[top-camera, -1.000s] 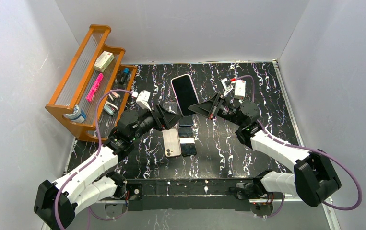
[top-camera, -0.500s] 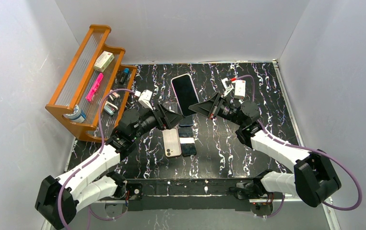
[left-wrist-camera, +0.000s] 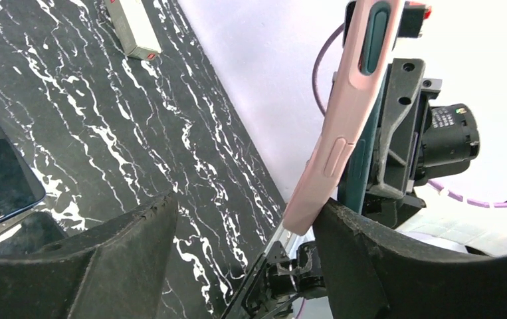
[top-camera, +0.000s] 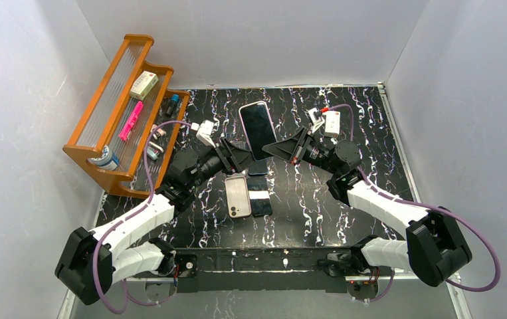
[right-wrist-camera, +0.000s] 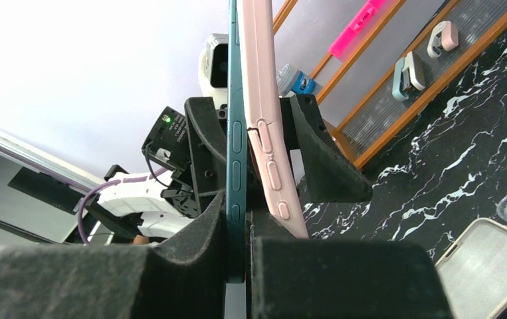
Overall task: Take the phone out of the phone case
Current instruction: Remove the phone case from the phone.
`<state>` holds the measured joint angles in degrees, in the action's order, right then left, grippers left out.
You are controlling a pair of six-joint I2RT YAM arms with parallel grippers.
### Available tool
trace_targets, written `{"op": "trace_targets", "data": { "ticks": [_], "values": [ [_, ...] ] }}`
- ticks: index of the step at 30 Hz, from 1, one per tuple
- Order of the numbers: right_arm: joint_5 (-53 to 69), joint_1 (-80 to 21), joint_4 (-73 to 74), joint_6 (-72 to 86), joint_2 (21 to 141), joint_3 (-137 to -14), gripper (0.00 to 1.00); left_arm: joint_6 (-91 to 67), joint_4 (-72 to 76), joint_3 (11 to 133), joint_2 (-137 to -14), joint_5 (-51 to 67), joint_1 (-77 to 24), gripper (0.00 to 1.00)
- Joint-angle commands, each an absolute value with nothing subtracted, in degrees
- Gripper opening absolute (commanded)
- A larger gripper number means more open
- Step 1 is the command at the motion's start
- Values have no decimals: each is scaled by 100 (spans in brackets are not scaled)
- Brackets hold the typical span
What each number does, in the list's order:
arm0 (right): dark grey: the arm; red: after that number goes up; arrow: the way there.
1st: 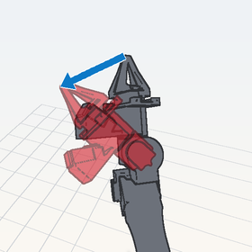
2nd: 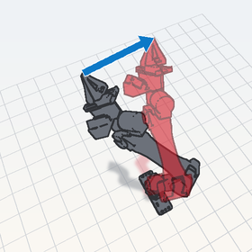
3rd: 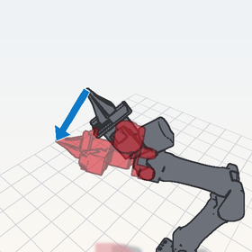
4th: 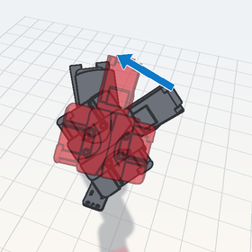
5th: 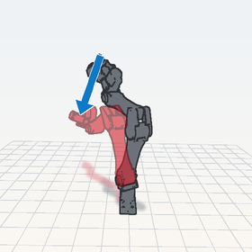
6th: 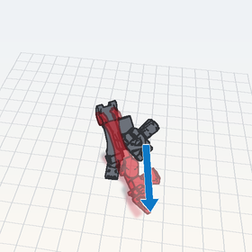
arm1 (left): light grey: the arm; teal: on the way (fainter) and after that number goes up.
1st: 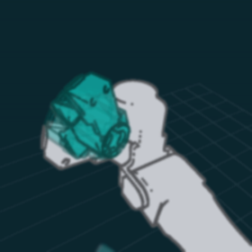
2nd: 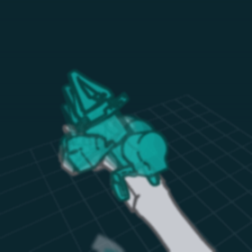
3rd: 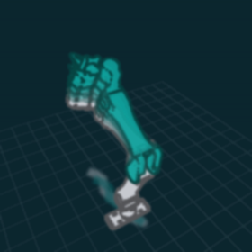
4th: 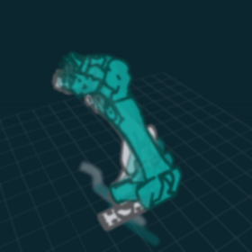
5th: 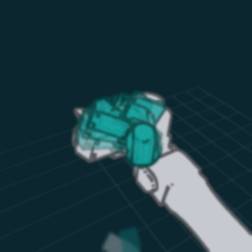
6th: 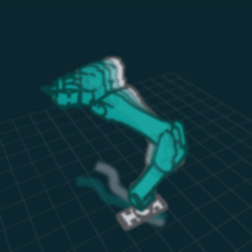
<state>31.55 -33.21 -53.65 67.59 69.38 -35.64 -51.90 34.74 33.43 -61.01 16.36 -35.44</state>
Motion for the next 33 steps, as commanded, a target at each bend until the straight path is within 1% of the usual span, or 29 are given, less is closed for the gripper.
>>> {"op": "trace_targets", "data": {
  "ticks": [1,2,4,6,9,10,12,15,22,27,33],
  "values": [
    [3489,-3375,-6039,6918,6902,-3444,1,-5491,4429,3515,-6135,1584,-3560,68],
    [3494,-3375,-6072,6943,6918,-3417,1,-5519,4490,3526,-6154,1590,-3557,65],
    [3521,-3374,-6107,6981,6953,-3394,1,-5529,4518,3541,-6190,1554,-3558,56],
    [3568,-3375,-6117,6995,6989,-3385,1,-5508,4518,3506,-6217,1491,-3559,42],
    [3594,-3375,-6102,6972,6984,-3383,1,-5423,4505,3412,-6285,1412,-3552,17],
    [3585,-3375,-6088,6948,6973,-3381,1,-5403,4490,3371,-6305,1384,-3552,10],
    [3578,-3376,-6032,6897,6929,-3385,1,-5305,4366,3306,-6303,1258,-3551,1],
    [3573,-3375,-5842,6743,6847,-3425,1,-4999,3758,3392,-6249,973,-3551,0],
    [3445,-3363,-5230,6275,6538,-3549,1,-4042,1195,4128,-6166,-284,-3551,0],
    [3282,-3351,-4484,5738,6286,-3738,1,-3637,-225,4640,-6311,-1033,-3527,0],
    [2698,-3238,-3287,5003,5858,-3768,1,-3423,-1331,4877,-6480,-1175,-3064,0]
  ]
}}
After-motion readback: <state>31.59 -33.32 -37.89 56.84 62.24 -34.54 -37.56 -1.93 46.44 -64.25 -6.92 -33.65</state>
